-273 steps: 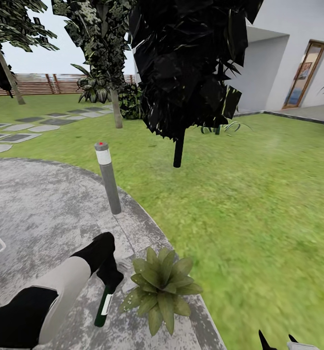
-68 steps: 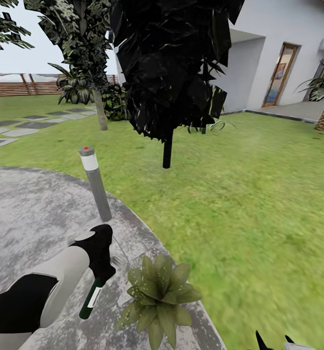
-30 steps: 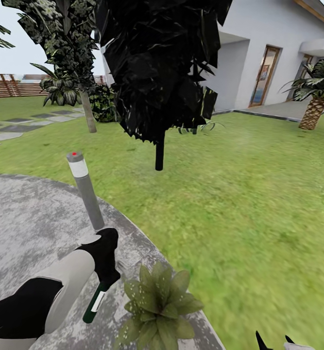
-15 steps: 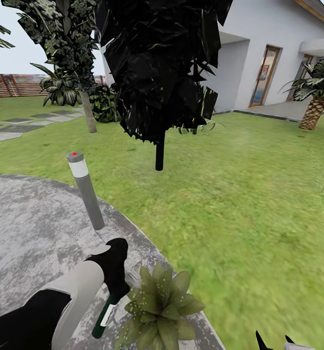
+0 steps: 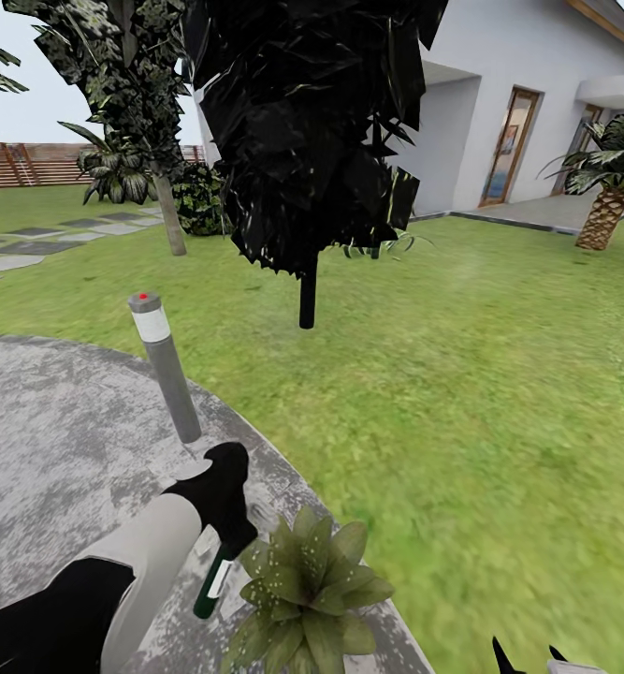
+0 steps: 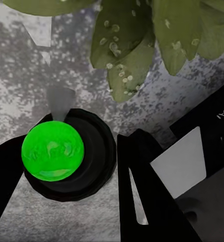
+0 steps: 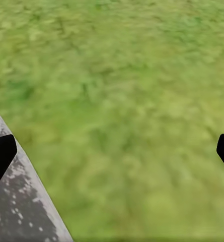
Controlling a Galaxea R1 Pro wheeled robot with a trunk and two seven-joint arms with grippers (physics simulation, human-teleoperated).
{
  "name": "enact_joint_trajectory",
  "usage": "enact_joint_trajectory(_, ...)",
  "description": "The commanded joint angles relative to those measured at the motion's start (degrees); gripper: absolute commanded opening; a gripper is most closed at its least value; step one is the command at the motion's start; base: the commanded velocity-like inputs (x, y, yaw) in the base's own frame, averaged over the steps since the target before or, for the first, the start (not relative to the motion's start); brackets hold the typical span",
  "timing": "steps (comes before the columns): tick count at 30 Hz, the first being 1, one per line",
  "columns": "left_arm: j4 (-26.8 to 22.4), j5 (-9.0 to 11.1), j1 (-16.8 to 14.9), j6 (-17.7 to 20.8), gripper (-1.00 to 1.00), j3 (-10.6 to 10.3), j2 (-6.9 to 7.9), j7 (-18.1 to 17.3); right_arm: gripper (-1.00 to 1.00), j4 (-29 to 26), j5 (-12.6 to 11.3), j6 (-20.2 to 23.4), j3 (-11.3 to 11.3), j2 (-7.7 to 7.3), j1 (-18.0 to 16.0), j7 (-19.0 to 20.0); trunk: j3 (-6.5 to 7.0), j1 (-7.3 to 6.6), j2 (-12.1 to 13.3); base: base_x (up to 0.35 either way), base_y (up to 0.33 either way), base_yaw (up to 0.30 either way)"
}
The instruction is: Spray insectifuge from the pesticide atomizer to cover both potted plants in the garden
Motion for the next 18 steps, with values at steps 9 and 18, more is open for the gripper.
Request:
enact_joint_trajectory(9, 0.86, -0.71, 0.87, 0.13, -1.0, -0.2, 0.24, -0.54, 1.0, -0.03, 0.25, -0.22, -0.48, 0.01, -0.1, 0.47, -0.05, -0.01, -0.02, 0.0, 0.0, 0.0)
enact_joint_trajectory(18, 0.06, -0.9, 4.03, -5.64, -1.0, -0.29, -0.18, -0.46, 1.0, -0.03, 0.3, -0.22, -0.48, 0.01, -0.1, 0.47, -0.05, -0.01, -0.02, 0.0, 0.0, 0.0)
